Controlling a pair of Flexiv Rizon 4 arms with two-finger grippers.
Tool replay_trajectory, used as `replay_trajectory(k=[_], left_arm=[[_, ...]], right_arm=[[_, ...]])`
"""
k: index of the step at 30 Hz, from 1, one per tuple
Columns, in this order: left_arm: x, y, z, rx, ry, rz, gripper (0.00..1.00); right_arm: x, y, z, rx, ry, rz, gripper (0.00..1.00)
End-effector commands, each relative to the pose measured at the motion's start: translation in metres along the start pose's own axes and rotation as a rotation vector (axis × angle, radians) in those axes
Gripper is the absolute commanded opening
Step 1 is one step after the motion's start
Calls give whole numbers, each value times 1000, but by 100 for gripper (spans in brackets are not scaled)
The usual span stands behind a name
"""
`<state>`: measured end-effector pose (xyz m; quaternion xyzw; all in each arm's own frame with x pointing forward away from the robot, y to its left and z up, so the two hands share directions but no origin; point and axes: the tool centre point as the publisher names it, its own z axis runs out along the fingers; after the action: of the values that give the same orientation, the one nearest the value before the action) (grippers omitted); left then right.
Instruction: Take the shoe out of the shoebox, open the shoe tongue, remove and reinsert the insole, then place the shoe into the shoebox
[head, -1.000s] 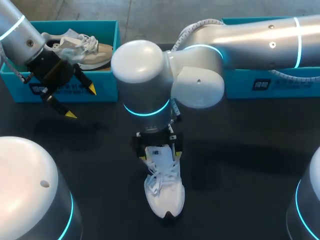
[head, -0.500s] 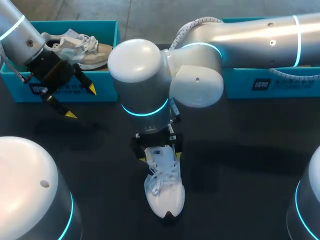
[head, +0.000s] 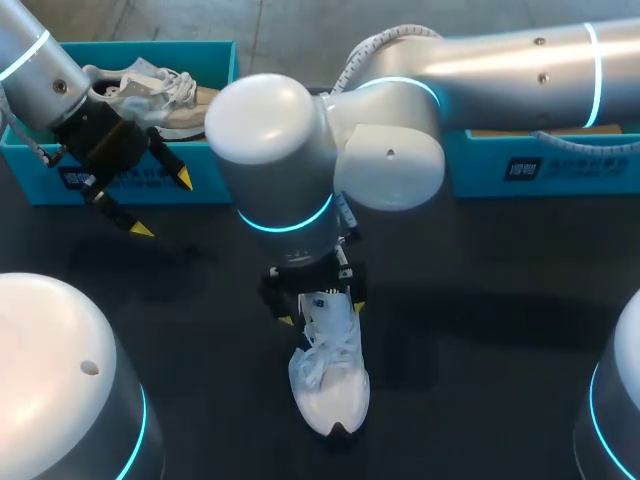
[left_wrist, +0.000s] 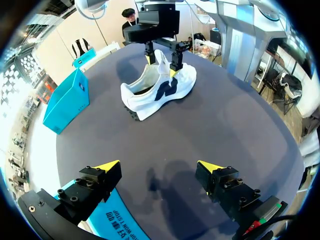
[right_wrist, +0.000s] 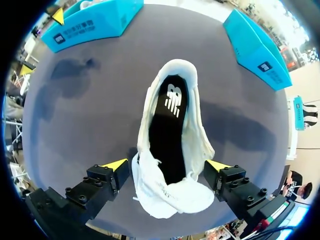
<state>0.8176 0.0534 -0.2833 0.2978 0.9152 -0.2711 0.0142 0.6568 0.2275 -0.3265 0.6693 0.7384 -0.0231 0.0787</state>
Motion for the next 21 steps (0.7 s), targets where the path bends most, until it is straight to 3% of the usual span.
replay_trajectory(k=[1, 9, 21], left_arm=[[1, 0, 0, -3, 1, 0, 100], [1, 0, 0, -3, 1, 0, 100], [1, 0, 0, -3, 1, 0, 100]], right_arm=[[6, -7, 4, 2, -1, 390, 100], [2, -15, -3, -4, -11, 418, 100], [-1, -36, -32, -18, -66, 463, 100]])
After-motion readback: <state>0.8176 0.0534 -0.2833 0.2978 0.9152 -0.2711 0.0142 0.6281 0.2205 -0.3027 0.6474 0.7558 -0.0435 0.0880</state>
